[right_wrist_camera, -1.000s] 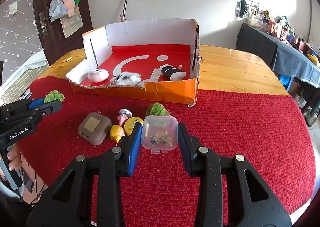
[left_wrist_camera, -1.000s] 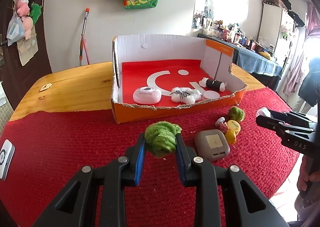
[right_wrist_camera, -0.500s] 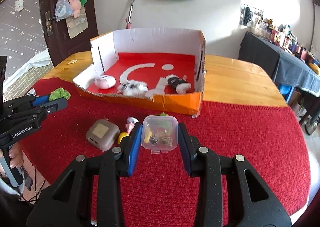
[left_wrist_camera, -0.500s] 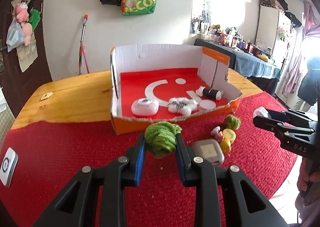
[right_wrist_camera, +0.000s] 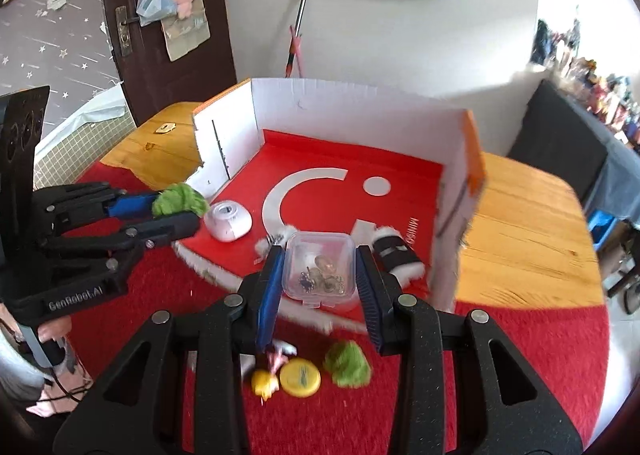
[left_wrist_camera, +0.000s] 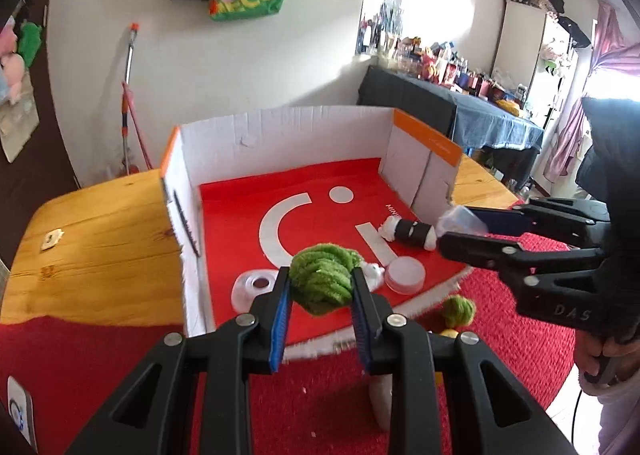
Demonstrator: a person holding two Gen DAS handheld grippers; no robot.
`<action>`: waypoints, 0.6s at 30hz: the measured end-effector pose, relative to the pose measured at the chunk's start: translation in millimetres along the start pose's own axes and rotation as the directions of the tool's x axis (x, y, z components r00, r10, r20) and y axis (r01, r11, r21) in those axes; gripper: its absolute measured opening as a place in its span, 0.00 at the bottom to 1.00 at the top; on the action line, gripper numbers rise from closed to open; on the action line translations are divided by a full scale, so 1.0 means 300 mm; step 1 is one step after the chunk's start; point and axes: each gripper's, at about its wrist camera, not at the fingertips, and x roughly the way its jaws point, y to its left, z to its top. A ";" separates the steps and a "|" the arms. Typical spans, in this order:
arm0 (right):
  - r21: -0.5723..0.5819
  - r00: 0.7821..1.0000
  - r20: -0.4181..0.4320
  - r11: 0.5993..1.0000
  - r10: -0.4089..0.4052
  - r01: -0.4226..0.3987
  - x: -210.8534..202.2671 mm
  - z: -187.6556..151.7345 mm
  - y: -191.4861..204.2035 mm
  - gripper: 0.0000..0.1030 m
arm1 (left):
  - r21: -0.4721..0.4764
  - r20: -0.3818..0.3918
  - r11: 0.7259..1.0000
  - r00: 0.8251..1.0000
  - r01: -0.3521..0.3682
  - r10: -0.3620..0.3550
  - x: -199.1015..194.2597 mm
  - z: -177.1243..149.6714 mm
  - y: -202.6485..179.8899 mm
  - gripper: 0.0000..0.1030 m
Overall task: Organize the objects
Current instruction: 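Carry the yarn ball and clear box over the orange box with both tools, then lower and release the yarn ball with the left tool while the right tool releases the clear box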
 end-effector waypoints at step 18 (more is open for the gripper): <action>-0.021 0.964 -0.265 1.000 0.003 -0.008 0.366 0.156 -0.080 0.33 | -0.053 -0.245 0.998 0.969 0.021 -0.033 0.349 0.116 0.108 0.28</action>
